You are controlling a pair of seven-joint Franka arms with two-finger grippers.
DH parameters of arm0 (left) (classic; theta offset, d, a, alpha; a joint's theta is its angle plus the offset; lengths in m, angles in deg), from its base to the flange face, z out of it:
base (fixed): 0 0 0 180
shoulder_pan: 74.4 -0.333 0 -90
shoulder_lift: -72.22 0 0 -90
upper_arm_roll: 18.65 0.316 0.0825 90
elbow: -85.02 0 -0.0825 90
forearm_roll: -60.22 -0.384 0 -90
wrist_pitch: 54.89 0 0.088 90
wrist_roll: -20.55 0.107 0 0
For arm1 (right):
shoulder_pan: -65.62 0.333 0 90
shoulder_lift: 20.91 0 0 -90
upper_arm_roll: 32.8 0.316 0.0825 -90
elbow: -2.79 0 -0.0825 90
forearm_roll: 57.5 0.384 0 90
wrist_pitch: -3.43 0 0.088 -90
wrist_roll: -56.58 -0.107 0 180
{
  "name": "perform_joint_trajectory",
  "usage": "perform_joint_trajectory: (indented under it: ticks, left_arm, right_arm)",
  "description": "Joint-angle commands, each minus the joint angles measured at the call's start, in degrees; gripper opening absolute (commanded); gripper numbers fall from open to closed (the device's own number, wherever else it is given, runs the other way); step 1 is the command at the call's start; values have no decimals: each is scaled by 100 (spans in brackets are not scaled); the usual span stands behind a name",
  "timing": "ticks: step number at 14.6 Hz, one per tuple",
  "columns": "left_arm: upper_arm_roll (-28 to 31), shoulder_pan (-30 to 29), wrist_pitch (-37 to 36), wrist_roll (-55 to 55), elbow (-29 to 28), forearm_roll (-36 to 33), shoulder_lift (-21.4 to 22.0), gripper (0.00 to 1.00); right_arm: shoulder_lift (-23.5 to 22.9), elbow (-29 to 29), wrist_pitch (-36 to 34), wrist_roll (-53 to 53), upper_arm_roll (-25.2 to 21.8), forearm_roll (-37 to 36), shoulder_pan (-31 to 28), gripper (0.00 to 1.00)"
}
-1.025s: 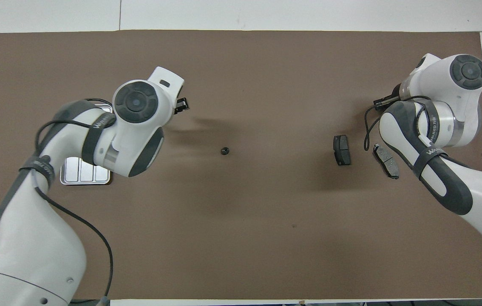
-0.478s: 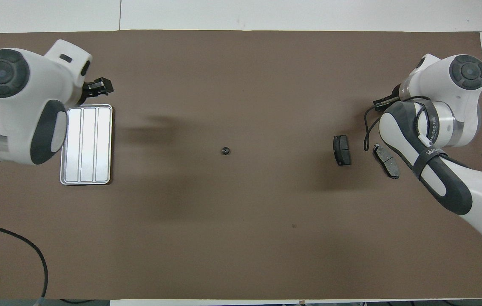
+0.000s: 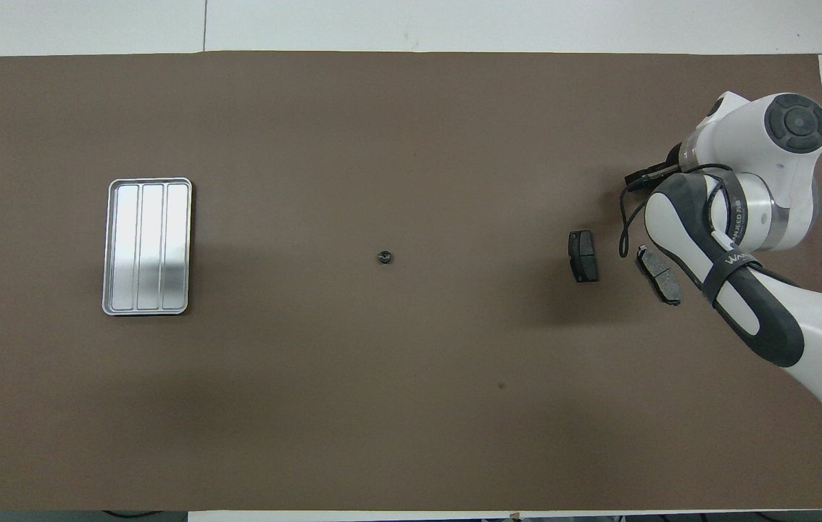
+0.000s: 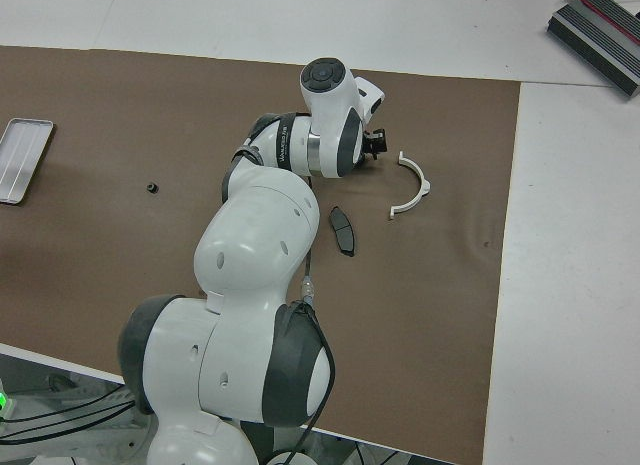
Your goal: Place bearing gear from tray to pile
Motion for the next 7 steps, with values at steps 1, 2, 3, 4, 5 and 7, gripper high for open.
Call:
perform_joint_trajectory:
  ticks: [1,2,3,4,5,7]
  left_arm:
    - [-51,1,-589,198,-91,59,395,95]
    - [-69,19,-617,277,-196,59,518,95]
    - [-69,36,-626,304,-327,59,633,95]
    - [-104,54,-635,304,-555,59,764,95]
    - [-113,106,-513,321,-801,41,888,95]
    - [-113,116,-126,427,-717,32,801,94]
  right_arm:
    - [110,45,48,161,42,111,41,100]
    - [171,54,12,100,42,111,129,100]
    - [250,54,-75,-57,42,111,173,100]
    - [329,45,-215,-320,69,111,234,100]
    - [426,37,-382,-618,69,111,409,100]
    - [619,10,-760,-1364,60,111,734,100]
